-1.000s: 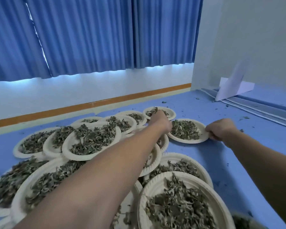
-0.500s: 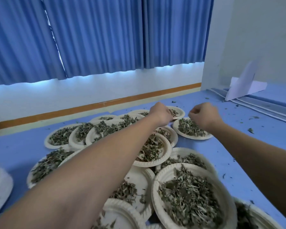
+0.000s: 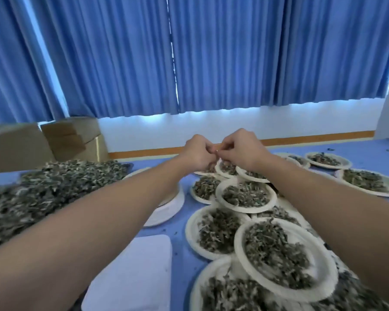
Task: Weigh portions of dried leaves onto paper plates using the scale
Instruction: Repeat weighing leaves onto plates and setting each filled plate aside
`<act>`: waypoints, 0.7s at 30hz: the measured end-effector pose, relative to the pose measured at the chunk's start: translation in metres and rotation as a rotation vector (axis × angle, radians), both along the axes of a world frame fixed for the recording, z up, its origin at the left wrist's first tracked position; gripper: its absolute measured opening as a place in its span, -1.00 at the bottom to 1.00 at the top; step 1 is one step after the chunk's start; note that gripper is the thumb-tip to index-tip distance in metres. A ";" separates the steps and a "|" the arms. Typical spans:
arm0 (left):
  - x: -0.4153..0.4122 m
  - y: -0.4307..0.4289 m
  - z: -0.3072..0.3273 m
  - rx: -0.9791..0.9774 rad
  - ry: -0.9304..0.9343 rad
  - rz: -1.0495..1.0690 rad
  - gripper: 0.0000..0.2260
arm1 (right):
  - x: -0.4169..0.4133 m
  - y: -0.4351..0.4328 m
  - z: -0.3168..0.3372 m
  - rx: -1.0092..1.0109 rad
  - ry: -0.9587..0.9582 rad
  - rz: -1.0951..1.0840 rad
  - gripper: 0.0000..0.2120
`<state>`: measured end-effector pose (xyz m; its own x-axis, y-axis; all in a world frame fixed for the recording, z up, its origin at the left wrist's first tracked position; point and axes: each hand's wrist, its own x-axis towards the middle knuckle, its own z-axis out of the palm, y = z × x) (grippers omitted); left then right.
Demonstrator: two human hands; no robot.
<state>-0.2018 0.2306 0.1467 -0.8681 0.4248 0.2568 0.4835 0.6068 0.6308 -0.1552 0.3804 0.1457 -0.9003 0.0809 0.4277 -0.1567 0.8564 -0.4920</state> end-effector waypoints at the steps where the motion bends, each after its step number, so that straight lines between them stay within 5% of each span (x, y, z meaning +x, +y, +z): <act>1: 0.000 -0.027 -0.001 -0.002 0.004 0.023 -0.94 | -0.003 -0.026 -0.002 -0.002 -0.004 0.036 -0.84; 7: -0.001 -0.156 -0.021 -0.107 0.067 0.066 -0.93 | -0.012 -0.142 -0.016 0.117 -0.036 0.199 -0.85; 12: -0.007 -0.214 -0.047 -0.375 0.168 -0.079 -0.84 | -0.013 -0.178 -0.033 0.537 -0.171 0.292 -0.77; 14: -0.006 -0.221 -0.053 -0.409 0.234 -0.111 -0.83 | -0.012 -0.175 -0.037 0.568 -0.174 0.288 -0.68; 21: -0.008 -0.231 -0.065 -0.387 0.366 -0.173 -0.84 | -0.017 -0.164 -0.044 0.568 -0.159 0.388 -0.86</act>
<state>-0.2094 -0.0007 0.0817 -0.6608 0.6762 0.3256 0.7423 0.6531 0.1502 -0.1718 0.2160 0.1018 -0.8739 -0.4557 0.1690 -0.4664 0.8842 -0.0276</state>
